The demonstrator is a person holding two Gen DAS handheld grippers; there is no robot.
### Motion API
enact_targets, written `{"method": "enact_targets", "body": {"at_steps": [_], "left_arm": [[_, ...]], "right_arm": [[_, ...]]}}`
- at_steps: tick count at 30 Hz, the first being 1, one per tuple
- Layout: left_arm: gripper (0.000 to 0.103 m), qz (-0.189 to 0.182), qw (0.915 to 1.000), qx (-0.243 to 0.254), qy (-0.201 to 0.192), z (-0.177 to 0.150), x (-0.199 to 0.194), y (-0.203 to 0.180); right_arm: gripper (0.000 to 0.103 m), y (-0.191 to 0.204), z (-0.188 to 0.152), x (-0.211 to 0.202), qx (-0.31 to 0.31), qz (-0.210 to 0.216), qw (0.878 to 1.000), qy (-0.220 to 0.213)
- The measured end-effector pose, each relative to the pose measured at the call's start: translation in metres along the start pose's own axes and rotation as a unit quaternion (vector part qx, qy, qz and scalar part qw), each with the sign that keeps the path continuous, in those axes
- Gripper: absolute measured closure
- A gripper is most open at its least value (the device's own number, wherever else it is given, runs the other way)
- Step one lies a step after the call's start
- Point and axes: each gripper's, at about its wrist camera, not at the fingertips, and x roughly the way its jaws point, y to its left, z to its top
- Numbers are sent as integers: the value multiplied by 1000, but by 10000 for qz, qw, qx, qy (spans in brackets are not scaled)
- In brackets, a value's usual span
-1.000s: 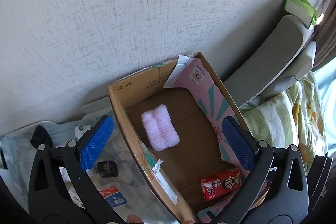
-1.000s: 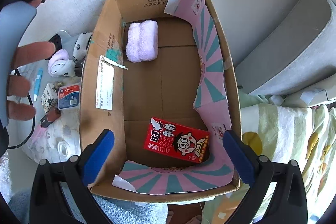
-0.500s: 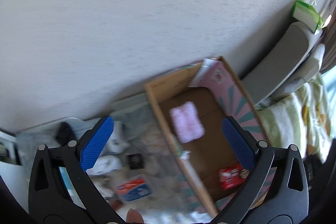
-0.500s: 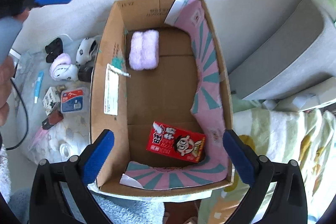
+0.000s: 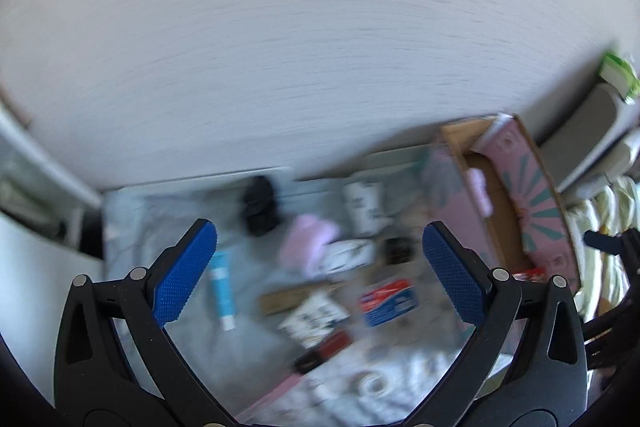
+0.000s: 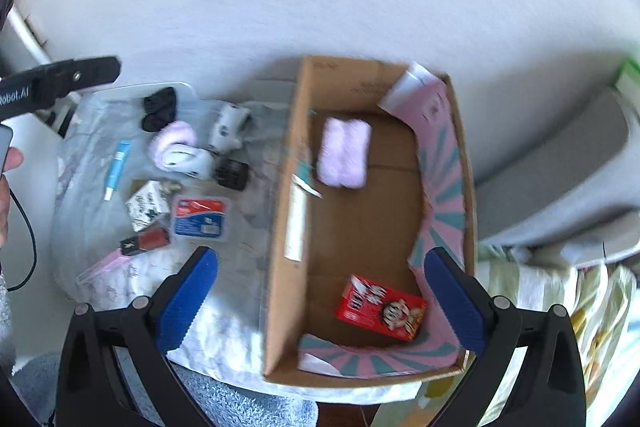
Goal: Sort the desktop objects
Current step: 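Withdraw both tools from the box back over the sheet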
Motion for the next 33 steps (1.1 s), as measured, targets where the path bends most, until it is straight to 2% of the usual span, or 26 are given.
{"method": "enact_targets", "body": {"at_steps": [3, 6, 15, 24, 29, 33], "left_arm": [[0, 316, 9992, -227, -31, -12, -8, 38], [0, 478, 9979, -425, 26, -24, -9, 66], [0, 557, 9920, -1090, 293, -71, 20, 108], [4, 528, 9895, -1165, 666, -100, 75, 119], [16, 507, 9864, -1223, 971, -106, 110, 125], [20, 387, 9839, -1316, 1147, -110, 130, 129]], "right_arm": [[0, 21, 7, -5, -236, 88, 9996, -124], [0, 44, 12, -7, -440, 233, 9985, -223], [0, 112, 16, 23, -938, 573, 9939, -10], [0, 130, 9, 90, -719, 328, 9954, 538], [0, 129, 6, 127, -514, 39, 9953, 823], [0, 130, 6, 144, -475, -89, 9937, 1011]]}}
